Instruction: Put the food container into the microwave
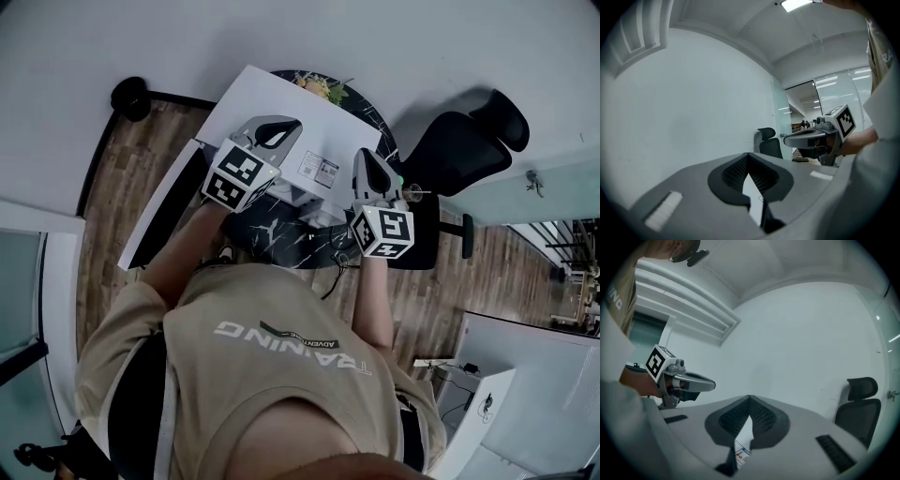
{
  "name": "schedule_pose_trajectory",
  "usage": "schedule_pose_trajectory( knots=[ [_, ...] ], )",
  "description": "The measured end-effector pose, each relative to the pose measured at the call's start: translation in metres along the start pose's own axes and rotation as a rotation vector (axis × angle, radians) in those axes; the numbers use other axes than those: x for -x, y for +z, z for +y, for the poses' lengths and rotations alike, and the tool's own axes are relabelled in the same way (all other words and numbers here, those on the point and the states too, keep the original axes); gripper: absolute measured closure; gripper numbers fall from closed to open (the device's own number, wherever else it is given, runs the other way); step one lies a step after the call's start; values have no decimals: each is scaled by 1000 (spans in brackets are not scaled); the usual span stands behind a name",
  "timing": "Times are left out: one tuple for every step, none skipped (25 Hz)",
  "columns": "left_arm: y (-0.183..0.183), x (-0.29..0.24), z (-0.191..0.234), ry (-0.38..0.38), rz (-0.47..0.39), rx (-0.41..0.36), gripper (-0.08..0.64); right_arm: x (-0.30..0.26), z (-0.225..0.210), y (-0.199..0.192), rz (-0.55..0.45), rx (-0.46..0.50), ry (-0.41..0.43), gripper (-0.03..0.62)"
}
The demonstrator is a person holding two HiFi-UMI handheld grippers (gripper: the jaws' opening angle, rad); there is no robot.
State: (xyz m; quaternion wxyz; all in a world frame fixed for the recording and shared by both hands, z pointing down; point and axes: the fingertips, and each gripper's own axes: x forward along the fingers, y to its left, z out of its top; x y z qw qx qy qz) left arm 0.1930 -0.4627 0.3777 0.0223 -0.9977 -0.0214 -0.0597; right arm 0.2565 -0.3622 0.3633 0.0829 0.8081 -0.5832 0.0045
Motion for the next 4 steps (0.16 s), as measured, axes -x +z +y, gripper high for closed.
schedule_pose_trajectory(
  knots=[
    [2,-1,2,3,-5,-2,552,-1,-1,1,-3,-4,1,584],
    [4,-3,3,7,-11,-4,552,-3,-3,1,-6,-8,3,583],
    [5,-4,5,12,-16,-3,552,-4,-4,1,-7,-11,6,583],
    [6,-6,7,17,-22,-3,552,-5,-5,0,-9,-14,8,584]
  ],
)
